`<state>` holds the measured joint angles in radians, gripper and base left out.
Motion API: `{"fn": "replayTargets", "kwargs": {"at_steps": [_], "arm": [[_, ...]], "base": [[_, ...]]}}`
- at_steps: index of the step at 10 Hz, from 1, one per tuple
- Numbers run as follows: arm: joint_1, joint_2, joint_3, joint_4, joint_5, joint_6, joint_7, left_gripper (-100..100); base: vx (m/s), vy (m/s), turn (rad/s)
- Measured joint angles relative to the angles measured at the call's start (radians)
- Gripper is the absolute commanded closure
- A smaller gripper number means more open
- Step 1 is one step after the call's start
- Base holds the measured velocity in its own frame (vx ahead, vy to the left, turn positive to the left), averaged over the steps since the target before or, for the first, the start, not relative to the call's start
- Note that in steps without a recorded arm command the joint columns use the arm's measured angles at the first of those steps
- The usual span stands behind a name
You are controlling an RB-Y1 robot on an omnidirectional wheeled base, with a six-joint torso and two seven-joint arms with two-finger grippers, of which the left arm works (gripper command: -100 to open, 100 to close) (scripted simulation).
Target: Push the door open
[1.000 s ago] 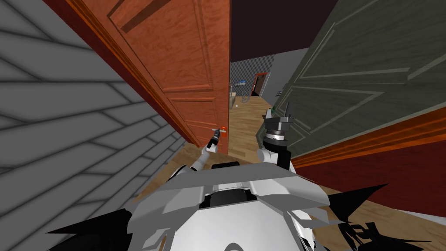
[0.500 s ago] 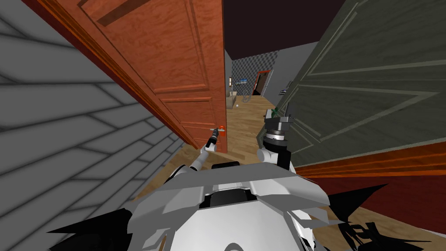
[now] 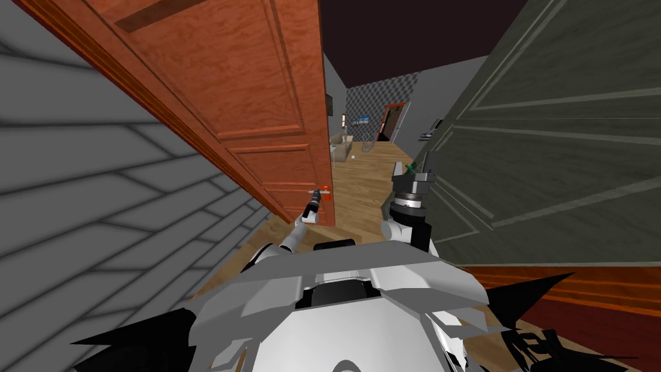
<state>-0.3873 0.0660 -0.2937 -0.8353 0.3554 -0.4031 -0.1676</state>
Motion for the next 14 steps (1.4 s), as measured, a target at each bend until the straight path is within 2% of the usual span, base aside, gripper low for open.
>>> {"fn": "replayTargets", "kwargs": {"at_steps": [1, 2, 3, 4, 5, 6, 7, 8, 10, 12, 14], "arm": [[0.018, 0.006, 0.01, -0.027, 0.0, 0.01, -0.004, 100], [0.018, 0.008, 0.022, -0.03, 0.002, 0.018, -0.009, 100], [0.01, 0.002, 0.038, -0.014, 0.002, 0.011, -0.016, 100], [0.0, 0.004, 0.052, -0.001, 0.004, 0.008, -0.018, 100], [0.001, 0.009, 0.065, 0.003, 0.006, 0.007, -0.017, 100], [0.016, 0.011, 0.079, -0.016, 0.007, 0.014, -0.024, 100], [0.005, 0.005, 0.095, 0.003, 0.008, 0.011, -0.03, 100], [0.009, 0.01, 0.107, 0.005, 0.009, 0.004, -0.031, 100], [-0.01, 0.008, 0.137, 0.032, 0.013, -0.002, -0.035, 100], [0.009, 0.013, 0.162, 0.001, 0.015, 0.012, -0.043, 100], [-0.009, 0.014, 0.182, 0.027, 0.017, -0.005, -0.043, 100]], "base": [[0.117, -0.104, 0.054], [0.108, -0.135, 0.076], [0.097, -0.163, 0.059], [0.121, -0.159, 0.07], [0.143, -0.16, 0.075], [0.161, -0.171, 0.141], [0.169, -0.183, 0.077], [0.137, -0.136, 0.063], [0.178, -0.149, 0.074], [0.138, -0.142, 0.072], [0.094, -0.123, 0.06]]}}
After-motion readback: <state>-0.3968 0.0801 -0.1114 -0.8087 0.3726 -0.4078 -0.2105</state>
